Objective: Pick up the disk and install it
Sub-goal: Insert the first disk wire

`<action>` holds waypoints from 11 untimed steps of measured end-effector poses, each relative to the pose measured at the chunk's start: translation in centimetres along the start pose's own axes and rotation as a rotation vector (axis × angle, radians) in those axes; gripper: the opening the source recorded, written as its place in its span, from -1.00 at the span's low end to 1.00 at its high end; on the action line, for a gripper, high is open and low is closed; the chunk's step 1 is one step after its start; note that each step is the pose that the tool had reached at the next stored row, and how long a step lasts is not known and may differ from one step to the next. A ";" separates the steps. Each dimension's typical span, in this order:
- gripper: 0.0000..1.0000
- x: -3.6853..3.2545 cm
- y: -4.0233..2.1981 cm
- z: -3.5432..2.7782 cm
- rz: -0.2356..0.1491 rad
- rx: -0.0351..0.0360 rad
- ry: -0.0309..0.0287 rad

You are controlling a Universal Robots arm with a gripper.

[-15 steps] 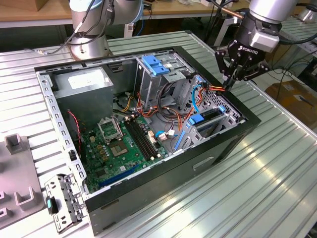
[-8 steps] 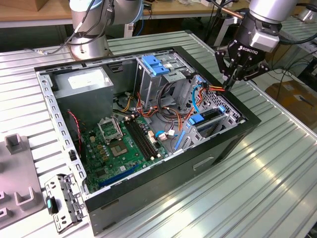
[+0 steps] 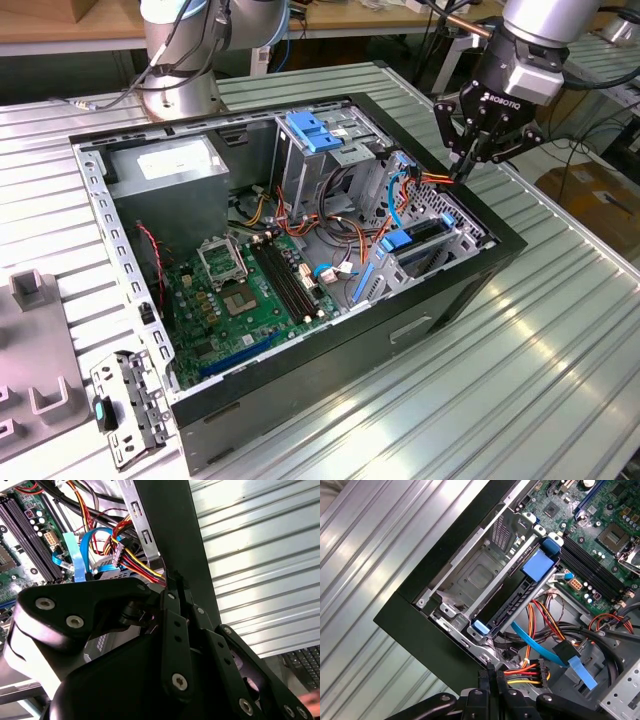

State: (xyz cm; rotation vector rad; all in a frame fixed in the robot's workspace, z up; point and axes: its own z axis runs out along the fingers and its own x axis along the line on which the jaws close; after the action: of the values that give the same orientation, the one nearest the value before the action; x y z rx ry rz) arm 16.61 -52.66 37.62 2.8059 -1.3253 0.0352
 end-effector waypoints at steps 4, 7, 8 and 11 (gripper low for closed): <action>-0.67 0.00 0.00 0.00 0.003 -0.0001 0.0000; -0.67 0.00 0.00 0.00 0.005 -0.0002 -0.0001; -0.67 0.00 0.00 0.00 0.006 -0.0002 -0.0001; -0.67 -0.01 0.01 0.00 0.008 -0.0003 -0.0003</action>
State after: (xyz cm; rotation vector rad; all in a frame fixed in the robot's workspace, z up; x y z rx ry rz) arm 16.60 -52.66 37.62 2.8005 -1.3363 0.0349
